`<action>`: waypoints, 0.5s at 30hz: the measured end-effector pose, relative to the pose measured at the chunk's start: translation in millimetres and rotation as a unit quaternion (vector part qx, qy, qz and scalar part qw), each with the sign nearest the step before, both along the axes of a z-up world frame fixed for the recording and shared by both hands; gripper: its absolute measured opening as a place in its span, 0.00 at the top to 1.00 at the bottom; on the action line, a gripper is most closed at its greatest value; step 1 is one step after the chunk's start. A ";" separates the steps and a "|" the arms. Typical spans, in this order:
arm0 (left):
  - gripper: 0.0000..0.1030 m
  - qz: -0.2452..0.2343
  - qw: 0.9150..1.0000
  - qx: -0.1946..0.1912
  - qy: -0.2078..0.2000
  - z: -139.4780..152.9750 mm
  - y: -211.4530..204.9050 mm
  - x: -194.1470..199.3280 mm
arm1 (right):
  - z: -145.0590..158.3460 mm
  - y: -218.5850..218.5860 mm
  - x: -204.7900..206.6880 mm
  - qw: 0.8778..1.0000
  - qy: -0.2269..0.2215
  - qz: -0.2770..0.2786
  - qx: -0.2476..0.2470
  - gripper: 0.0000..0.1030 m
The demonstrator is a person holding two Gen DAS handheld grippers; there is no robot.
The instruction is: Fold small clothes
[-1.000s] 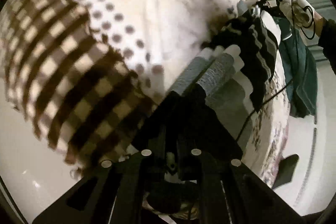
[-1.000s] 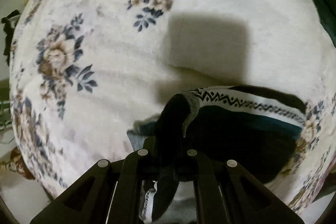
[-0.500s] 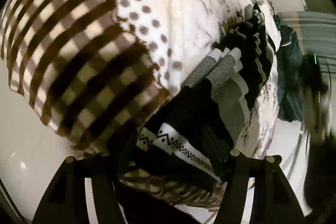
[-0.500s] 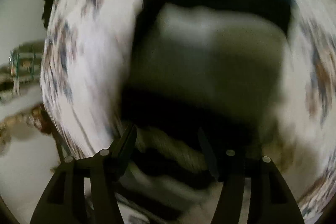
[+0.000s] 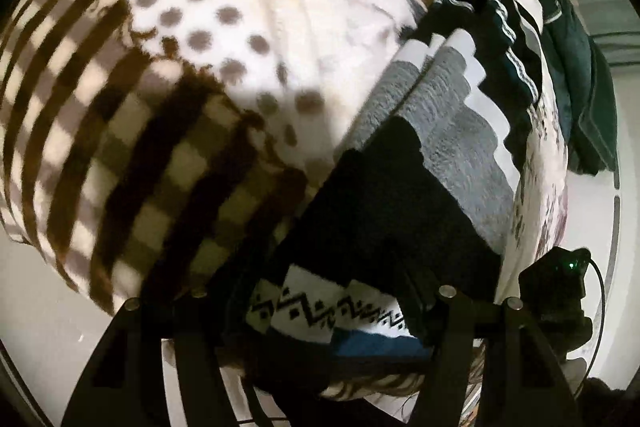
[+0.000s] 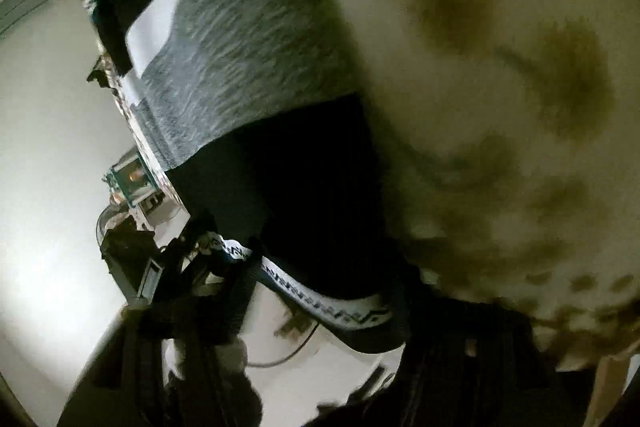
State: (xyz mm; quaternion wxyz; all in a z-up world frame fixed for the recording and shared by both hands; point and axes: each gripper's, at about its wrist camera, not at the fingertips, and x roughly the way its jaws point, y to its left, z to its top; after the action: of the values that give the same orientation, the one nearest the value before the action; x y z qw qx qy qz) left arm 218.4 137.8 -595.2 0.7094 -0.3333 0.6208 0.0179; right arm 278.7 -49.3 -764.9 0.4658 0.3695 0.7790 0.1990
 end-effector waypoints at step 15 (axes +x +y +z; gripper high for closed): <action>0.41 -0.091 0.995 0.043 -0.028 36.5 -10.6 19.9 | 114.5 -15.7 119.8 0.984 -0.104 0.043 -0.139 0.45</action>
State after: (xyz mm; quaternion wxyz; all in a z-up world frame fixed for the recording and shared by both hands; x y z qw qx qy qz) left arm 238.4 127.3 -558.7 0.7389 -0.2450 0.6270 -0.0288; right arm 398.4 -65.0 -650.5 0.5820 0.2451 0.7615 0.1461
